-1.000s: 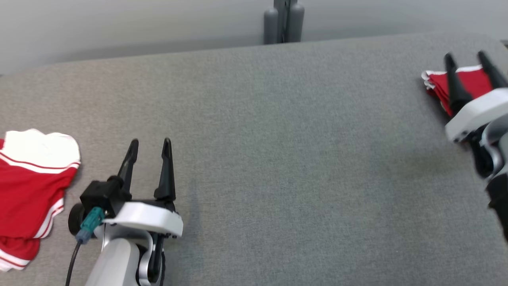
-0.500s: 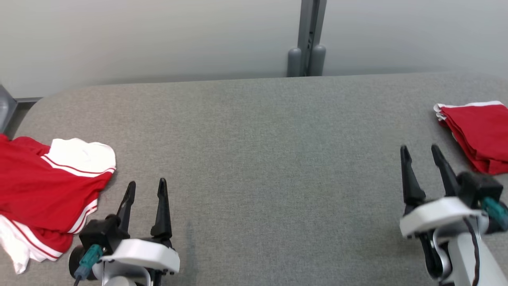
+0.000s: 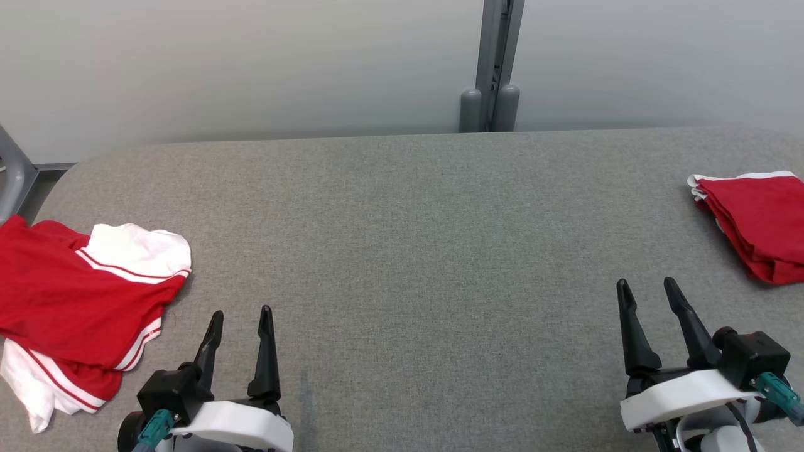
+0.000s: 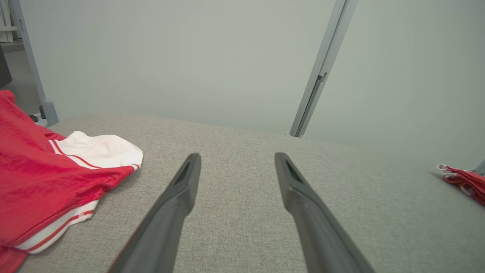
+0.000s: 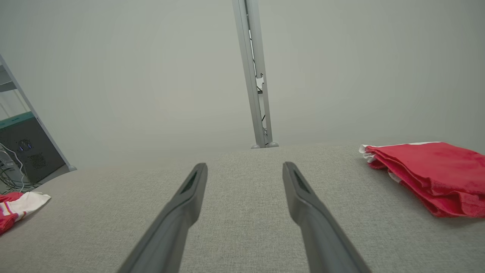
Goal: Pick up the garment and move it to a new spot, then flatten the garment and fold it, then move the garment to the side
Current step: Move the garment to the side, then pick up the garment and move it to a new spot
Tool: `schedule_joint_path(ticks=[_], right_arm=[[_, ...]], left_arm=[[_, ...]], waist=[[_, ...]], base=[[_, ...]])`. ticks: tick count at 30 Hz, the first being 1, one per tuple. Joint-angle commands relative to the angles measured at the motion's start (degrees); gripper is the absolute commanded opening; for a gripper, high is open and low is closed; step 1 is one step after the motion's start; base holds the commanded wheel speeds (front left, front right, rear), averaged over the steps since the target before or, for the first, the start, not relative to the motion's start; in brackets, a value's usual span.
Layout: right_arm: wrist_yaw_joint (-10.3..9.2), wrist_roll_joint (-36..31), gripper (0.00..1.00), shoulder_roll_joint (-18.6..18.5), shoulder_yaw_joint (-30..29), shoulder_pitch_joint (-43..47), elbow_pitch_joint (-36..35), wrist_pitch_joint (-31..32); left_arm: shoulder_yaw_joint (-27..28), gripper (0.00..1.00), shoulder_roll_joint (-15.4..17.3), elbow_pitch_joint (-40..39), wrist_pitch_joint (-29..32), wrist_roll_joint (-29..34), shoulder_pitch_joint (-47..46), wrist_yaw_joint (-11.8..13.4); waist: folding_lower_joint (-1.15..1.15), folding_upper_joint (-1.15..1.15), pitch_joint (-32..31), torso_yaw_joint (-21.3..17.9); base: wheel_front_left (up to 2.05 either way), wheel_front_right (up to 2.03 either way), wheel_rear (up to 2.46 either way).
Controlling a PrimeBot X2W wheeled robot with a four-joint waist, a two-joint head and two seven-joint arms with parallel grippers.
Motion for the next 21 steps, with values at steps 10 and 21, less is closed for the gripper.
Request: schedule_joint_path(ticks=[10, 21], right_arm=[[0.01, -0.4, 1.00, -0.3, -0.6, 0.5, 0.8, 0.1], [0.01, -2.1, 1.00, -0.3, -1.5, 0.8, 0.9, 0.5]], left_arm=[[0.4, 1.00, 0.2, 0.1, -0.1, 0.7, -0.5, 0.0], [0.0, 1.00, 0.2, 0.9, -0.1, 0.8, -0.9, -0.4]], waist=[[0.00, 0.00, 0.3, 0.4], [0.00, 0.00, 0.0, 1.1]], base=[[0.00, 0.00, 0.00], [0.00, 0.00, 0.00]])
